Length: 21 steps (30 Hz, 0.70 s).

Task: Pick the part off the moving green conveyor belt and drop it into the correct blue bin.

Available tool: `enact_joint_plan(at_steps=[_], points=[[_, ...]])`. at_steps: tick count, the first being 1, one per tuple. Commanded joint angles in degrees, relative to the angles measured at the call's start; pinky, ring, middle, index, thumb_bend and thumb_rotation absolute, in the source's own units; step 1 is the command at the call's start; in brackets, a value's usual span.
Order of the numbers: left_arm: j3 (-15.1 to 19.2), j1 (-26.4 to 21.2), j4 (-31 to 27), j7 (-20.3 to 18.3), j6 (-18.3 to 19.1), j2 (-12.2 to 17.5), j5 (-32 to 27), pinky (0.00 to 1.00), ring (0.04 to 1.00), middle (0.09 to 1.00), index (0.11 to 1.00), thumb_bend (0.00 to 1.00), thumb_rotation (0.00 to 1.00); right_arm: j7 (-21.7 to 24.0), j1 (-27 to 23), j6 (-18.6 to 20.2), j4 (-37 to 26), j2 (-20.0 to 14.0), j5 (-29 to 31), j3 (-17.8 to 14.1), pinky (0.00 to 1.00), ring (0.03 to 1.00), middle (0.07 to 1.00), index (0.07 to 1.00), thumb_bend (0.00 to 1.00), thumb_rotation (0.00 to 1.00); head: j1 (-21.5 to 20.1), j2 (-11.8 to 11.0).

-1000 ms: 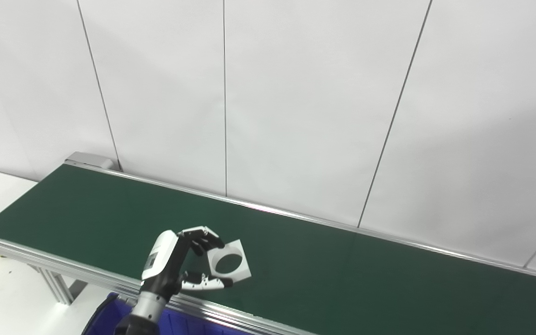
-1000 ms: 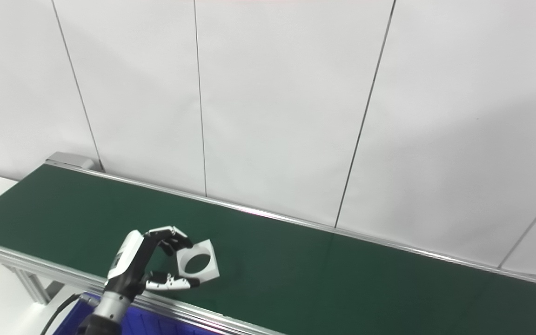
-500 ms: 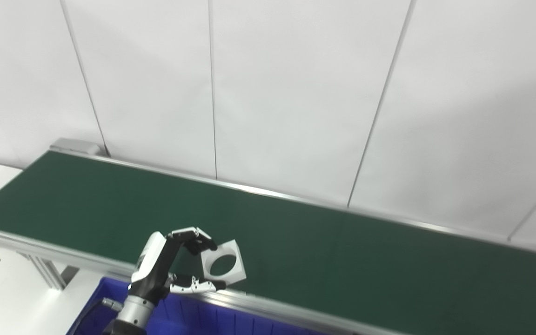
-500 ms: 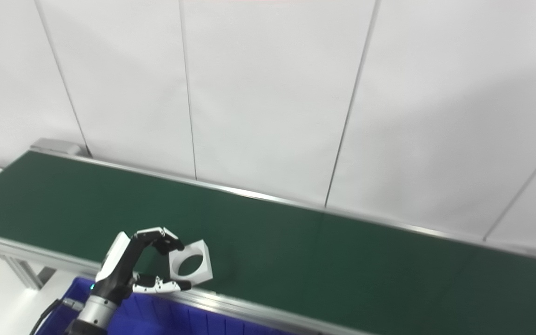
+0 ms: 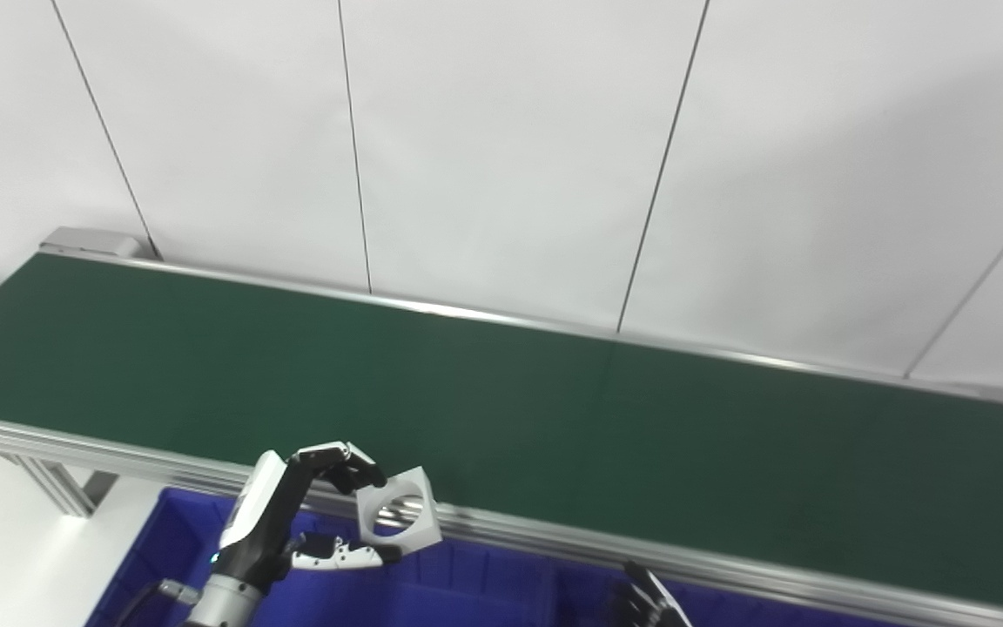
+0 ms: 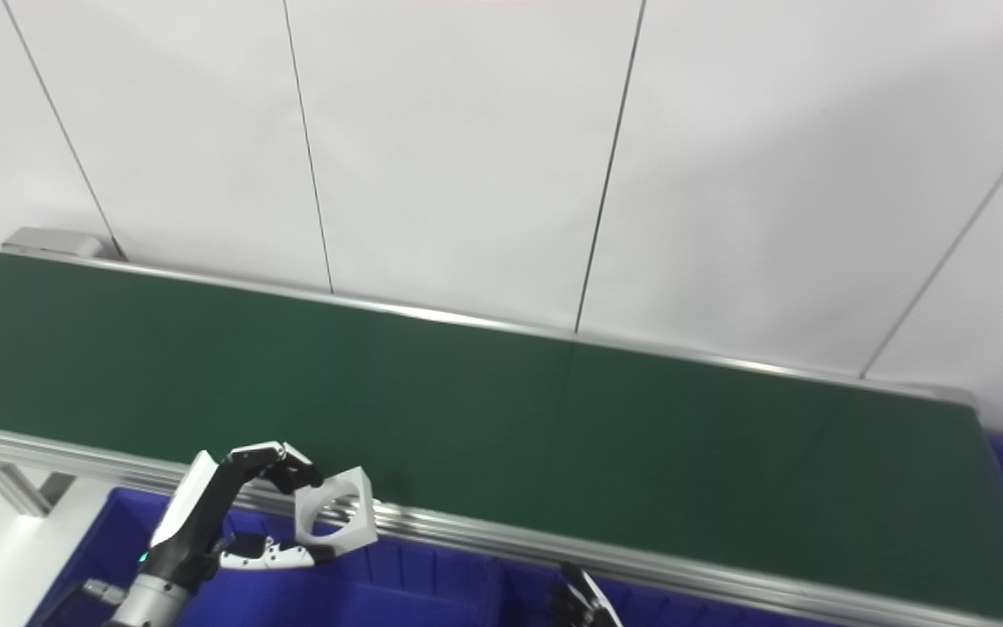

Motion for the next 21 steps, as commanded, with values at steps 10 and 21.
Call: enact_joint_plan(at_steps=[10,21], points=[[-1.9,1.8,-1.5,-1.7,-2.5,1.2,0.5,0.49,0.450,0.489,0.511,0.50,0.00,-1.1,-0.3,-1.9,-1.6,1.1,-0.7,0.1,0.80,0.846,0.849,0.916,0.97,0.46,-2.4,2.5],[-4.1,3.6,-5.1,-9.6,3.1,3.2,2.8,0.47,0.443,0.498,0.510,0.50,0.00,-1.4,-0.3,-0.9,-2.8,1.3,-0.8,0.1,0.76,0.832,0.839,0.914,0.99,0.47,-4.8,5.6]])
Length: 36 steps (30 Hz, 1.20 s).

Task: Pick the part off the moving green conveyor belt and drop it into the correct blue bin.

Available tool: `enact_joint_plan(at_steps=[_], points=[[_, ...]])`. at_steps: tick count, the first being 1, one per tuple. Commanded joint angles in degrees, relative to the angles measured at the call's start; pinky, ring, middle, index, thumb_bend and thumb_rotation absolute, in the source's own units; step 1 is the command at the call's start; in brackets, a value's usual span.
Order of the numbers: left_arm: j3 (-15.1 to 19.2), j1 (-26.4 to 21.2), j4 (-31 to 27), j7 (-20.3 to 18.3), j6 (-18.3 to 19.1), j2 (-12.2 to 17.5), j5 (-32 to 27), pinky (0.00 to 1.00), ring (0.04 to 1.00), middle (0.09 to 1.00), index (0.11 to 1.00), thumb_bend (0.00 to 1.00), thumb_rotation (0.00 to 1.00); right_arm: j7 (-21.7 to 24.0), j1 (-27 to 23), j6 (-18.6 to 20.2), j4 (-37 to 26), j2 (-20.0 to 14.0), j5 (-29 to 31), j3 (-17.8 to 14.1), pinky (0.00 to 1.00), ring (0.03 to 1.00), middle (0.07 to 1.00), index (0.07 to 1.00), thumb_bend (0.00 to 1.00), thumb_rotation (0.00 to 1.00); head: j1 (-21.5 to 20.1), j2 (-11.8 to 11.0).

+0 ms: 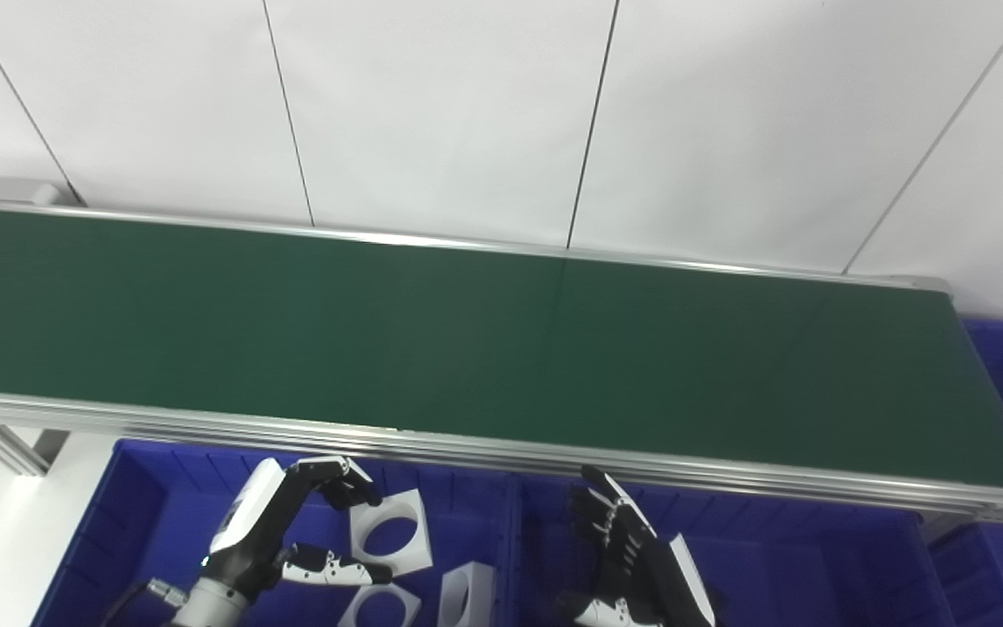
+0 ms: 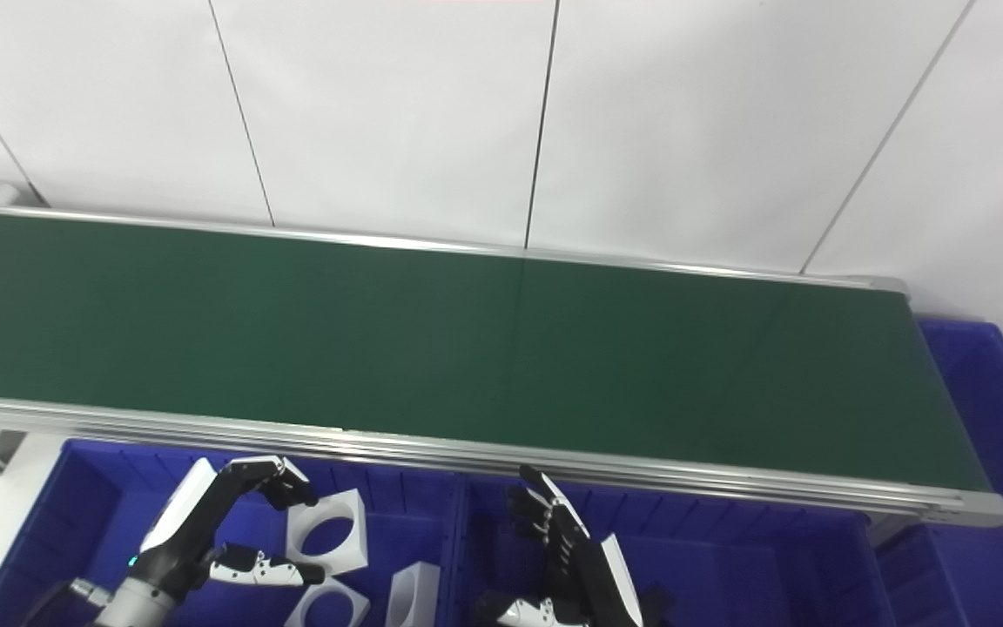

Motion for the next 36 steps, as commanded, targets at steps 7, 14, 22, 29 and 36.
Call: enact_joint_plan(at_steps=[7,14,22,29,36], points=[[-1.4,-1.7,-3.2,-4.8,3.0,2.7,1.7,0.47,0.425,0.489,0.529,0.50,0.00,0.4,0.2,0.9,-4.4,0.4,0.8,0.3,0.78,0.837,0.840,0.916,0.99,0.48,-0.3,1.4],[-3.7,-2.1,-8.2,-11.2,13.6,4.4,8.9,0.62,0.613,0.489,0.513,0.52,0.00,0.5,0.4,1.9,-5.3,0.5,1.0,0.3,0.77,0.837,0.837,0.906,0.98,0.46,0.3,1.5],[-5.6,-2.8,-11.9,-16.7,20.5,5.7,11.9,0.85,0.864,0.851,0.793,0.76,0.21,0.4,0.9,2.9,-6.5,0.5,0.5,0.5,0.78,0.840,0.842,0.915,1.00,0.48,0.9,1.4],[-6.1,-2.7,-13.4,-18.9,20.4,6.4,8.8,0.84,0.894,0.908,0.887,0.87,0.38,0.6,1.0,2.7,-6.3,0.3,0.7,0.6,0.78,0.849,0.849,0.920,0.99,0.47,1.0,1.0],[-3.0,0.3,-11.0,-17.9,11.1,1.8,-11.6,0.77,0.860,0.883,0.853,0.89,0.32,0.3,1.6,1.1,-5.7,0.2,-0.1,0.8,0.77,0.835,0.843,0.910,0.97,0.46,1.9,-1.2]])
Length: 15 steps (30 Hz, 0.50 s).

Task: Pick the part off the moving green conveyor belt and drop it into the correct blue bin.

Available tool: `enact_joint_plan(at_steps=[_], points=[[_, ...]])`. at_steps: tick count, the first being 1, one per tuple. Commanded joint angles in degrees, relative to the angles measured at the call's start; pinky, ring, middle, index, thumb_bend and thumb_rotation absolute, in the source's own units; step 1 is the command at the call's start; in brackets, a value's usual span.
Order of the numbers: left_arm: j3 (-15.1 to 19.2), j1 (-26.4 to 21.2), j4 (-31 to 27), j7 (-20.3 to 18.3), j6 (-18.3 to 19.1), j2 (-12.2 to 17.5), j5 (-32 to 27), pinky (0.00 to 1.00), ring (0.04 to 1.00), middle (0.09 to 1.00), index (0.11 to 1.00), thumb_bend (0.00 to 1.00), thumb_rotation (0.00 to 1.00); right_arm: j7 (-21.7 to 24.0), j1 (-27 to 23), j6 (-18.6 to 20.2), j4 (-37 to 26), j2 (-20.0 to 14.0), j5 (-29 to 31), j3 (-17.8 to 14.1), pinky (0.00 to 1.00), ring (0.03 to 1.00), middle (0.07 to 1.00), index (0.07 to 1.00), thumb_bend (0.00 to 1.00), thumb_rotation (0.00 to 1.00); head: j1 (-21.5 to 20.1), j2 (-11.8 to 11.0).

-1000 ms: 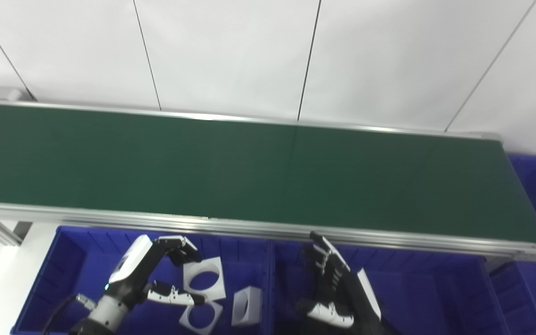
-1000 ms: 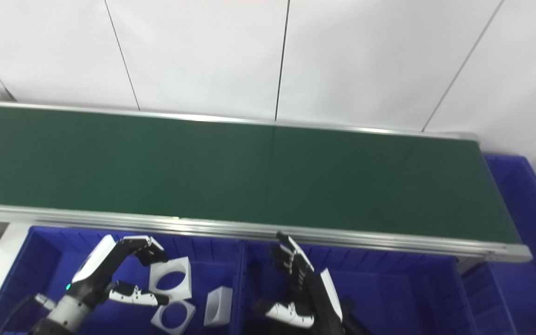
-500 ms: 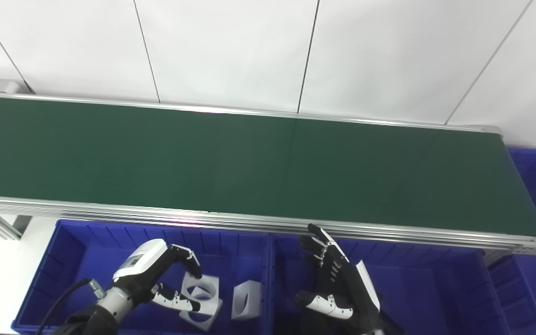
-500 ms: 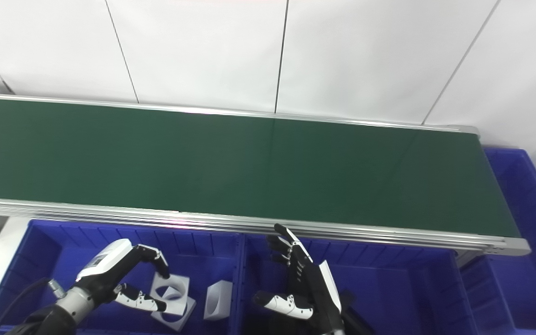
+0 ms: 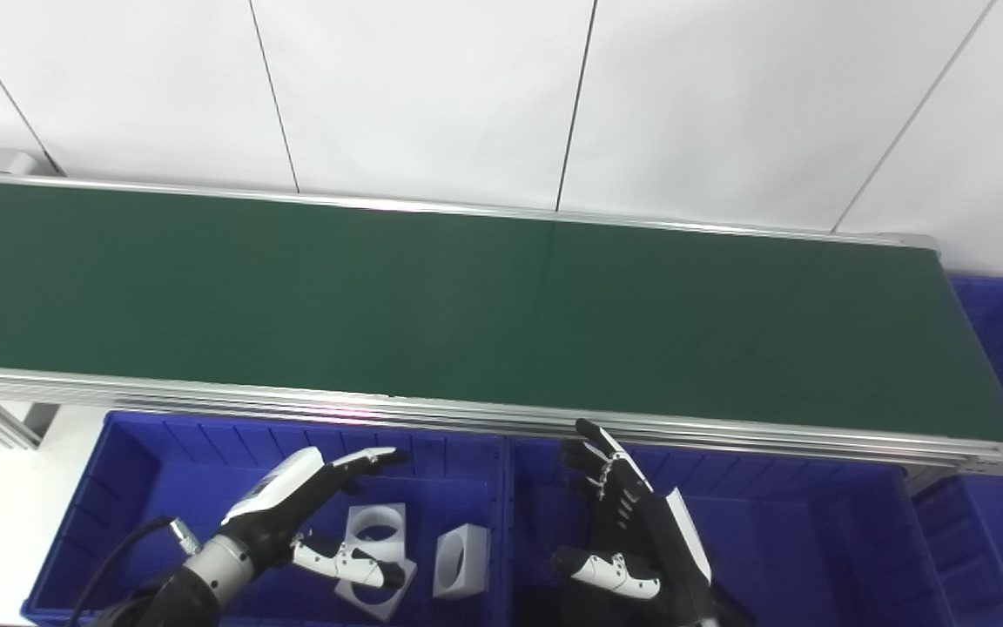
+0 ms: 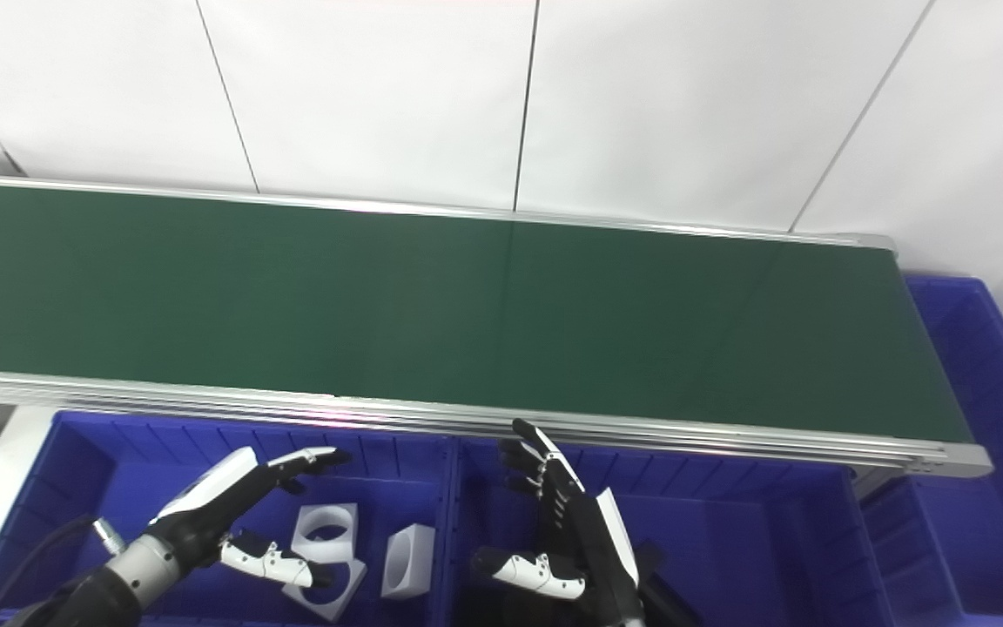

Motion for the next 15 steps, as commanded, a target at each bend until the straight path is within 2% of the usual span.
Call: enact_joint_plan(at_steps=[1,2,6,15], points=[[0.8,0.7,-0.1,0.8,-4.2,-2.0,-7.0,0.79,0.861,0.879,0.846,0.90,0.32,-0.1,0.3,-1.3,-0.9,0.2,-0.2,0.2,0.77,0.835,0.844,0.910,0.97,0.47,0.1,0.0],[1.2,1.3,0.3,0.6,-5.0,-3.2,-10.2,0.79,0.853,0.876,0.848,0.91,0.37,-0.1,0.4,-1.4,-0.9,0.2,-0.1,0.2,0.77,0.840,0.849,0.912,0.98,0.47,-0.1,-0.5],[1.8,2.9,2.9,-0.2,-9.2,-7.3,-19.3,0.78,0.821,0.847,0.822,0.92,0.28,-0.2,0.7,-2.3,-0.5,0.0,-0.1,0.1,0.78,0.839,0.851,0.909,0.98,0.47,-0.3,-1.1],[3.1,2.8,8.9,-2.1,-13.1,-10.7,-27.3,0.83,0.838,0.847,0.850,0.89,0.20,0.1,0.7,-2.3,-0.1,-0.8,0.2,0.0,0.80,0.851,0.880,0.924,0.97,0.47,0.6,-1.4]])
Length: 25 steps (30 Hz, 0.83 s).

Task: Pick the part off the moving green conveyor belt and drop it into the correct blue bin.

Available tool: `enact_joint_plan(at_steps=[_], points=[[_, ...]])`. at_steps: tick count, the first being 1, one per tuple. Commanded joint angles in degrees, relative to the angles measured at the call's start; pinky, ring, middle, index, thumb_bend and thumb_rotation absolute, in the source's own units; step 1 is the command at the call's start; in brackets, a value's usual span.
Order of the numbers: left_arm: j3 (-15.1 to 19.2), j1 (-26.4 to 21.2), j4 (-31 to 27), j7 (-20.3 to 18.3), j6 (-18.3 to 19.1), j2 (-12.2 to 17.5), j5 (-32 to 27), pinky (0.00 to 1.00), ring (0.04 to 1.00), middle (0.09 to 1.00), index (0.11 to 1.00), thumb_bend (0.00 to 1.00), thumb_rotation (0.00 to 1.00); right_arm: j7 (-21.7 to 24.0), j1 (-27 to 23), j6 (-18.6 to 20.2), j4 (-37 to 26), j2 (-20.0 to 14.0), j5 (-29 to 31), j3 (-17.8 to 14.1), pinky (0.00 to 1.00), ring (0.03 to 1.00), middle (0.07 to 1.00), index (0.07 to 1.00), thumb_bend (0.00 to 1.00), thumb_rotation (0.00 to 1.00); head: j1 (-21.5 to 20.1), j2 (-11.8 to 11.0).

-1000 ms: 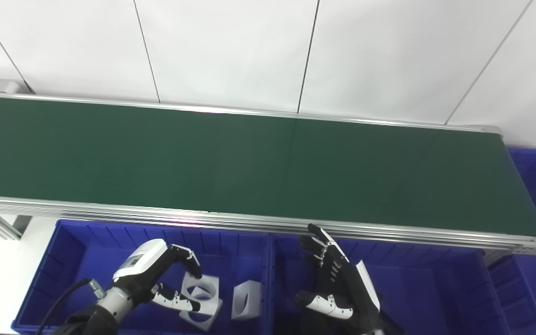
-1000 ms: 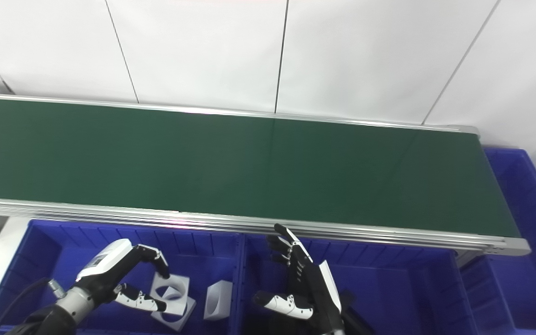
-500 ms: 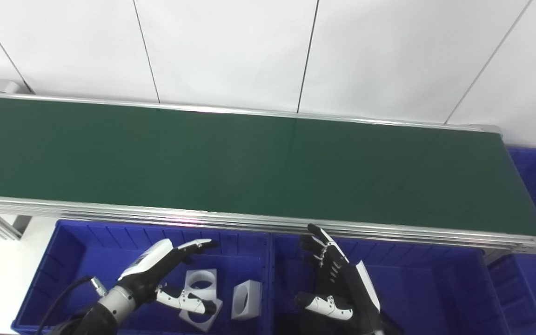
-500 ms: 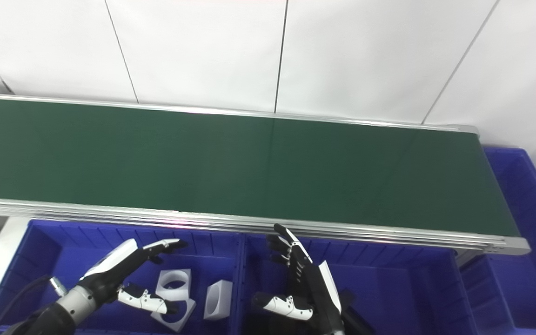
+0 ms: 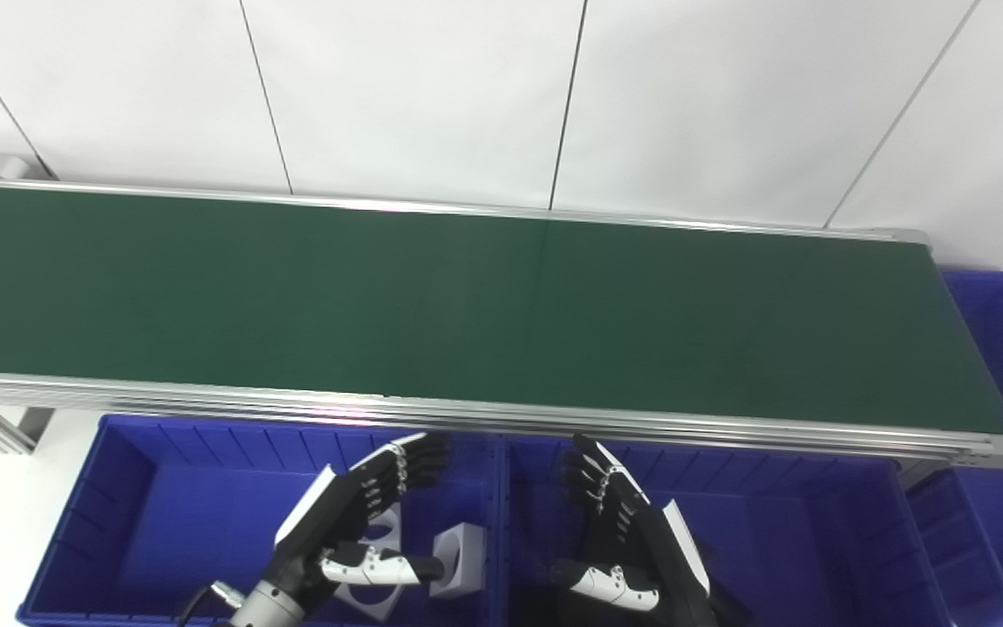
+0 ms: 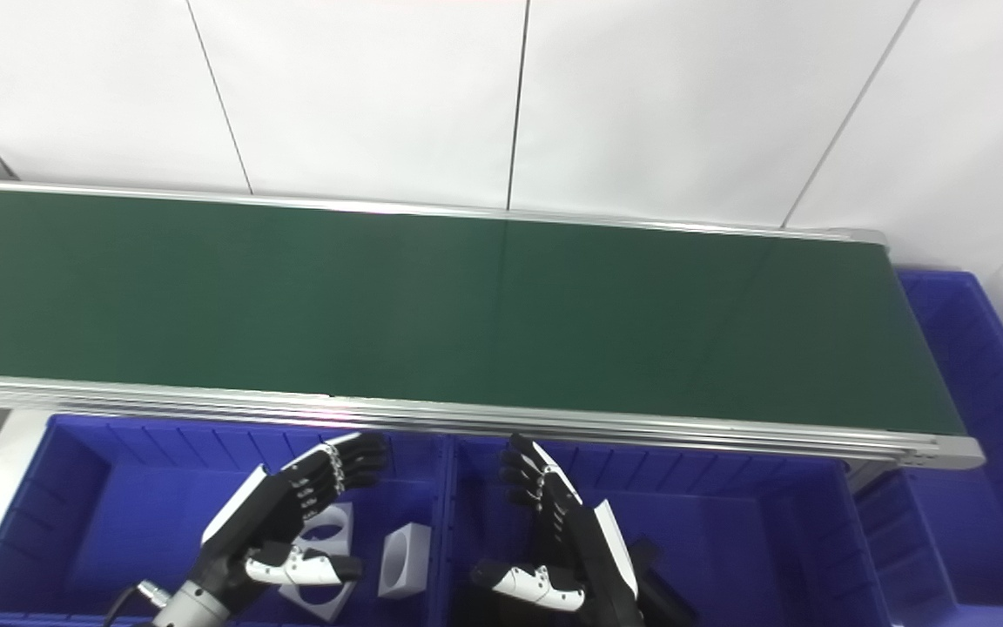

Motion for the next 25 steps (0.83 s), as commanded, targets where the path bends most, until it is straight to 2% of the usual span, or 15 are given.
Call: enact_joint_plan(at_steps=[1,7,16,25], points=[[0.5,-0.9,0.1,-0.6,-3.4,-0.8,-1.9,0.83,0.838,0.847,0.851,0.89,0.20,-0.1,-0.2,-2.2,-1.2,0.1,0.1,-0.1,0.80,0.851,0.880,0.924,0.97,0.47,0.4,0.0],[1.7,-0.9,2.3,-0.7,-5.6,-2.2,-3.8,0.81,0.837,0.857,0.863,0.87,0.18,-0.8,0.0,-2.1,-1.1,0.1,-0.4,-0.4,0.80,0.853,0.893,0.938,0.97,0.47,1.3,-0.1],[2.0,-0.7,2.8,1.2,-7.6,-3.0,-0.4,0.79,0.843,0.867,0.875,0.86,0.18,-1.5,0.0,-4.1,-0.3,0.1,-0.3,-0.8,0.84,0.889,0.933,0.963,0.95,0.47,3.0,0.2],[2.4,-0.4,2.2,1.7,-6.8,-3.6,-0.4,0.79,0.841,0.868,0.867,0.87,0.19,-2.3,0.2,-3.7,-0.7,0.8,-1.0,-1.4,0.83,0.892,0.940,0.974,0.98,0.46,1.7,0.5]])
